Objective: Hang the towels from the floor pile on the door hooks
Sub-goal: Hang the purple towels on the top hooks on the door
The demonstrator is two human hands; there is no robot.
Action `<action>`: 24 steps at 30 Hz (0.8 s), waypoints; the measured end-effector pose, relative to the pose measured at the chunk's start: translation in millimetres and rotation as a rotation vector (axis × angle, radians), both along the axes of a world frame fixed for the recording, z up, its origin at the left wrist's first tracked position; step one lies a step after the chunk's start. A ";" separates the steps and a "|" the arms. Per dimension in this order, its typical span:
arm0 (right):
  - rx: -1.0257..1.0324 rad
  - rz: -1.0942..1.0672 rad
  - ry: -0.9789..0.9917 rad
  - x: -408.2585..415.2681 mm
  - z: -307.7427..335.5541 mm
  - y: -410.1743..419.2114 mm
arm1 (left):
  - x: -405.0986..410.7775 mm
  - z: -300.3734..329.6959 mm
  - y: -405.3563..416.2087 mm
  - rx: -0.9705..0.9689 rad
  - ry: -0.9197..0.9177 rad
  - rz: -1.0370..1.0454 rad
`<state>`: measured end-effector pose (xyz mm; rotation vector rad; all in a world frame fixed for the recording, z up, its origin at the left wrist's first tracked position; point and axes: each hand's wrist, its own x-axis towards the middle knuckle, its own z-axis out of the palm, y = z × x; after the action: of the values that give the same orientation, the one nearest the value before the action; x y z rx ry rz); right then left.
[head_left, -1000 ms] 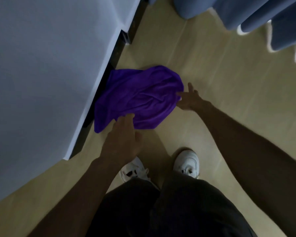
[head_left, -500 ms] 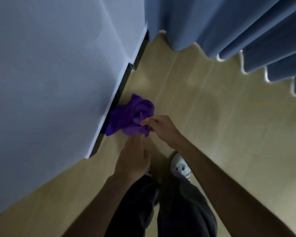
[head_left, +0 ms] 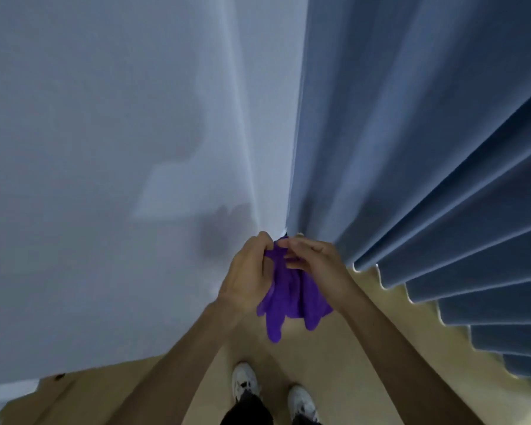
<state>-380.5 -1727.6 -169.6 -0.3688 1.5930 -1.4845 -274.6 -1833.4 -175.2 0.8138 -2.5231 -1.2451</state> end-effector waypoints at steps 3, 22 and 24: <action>-0.033 0.106 0.152 -19.3 47.3 5.8 | -12.7 67.8 -3.2 -0.039 0.066 0.010; -0.141 0.285 1.106 47.7 284.2 -49.8 | 137.0 321.6 -4.3 -0.642 -0.088 0.309; -0.245 0.303 0.984 69.9 301.3 -55.7 | 156.1 334.4 1.1 -0.583 -0.111 0.290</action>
<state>-310.6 -1783.3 131.6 -1.5927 1.9352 -1.3133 -118.5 -1832.2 159.2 1.0548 -2.5194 -0.3500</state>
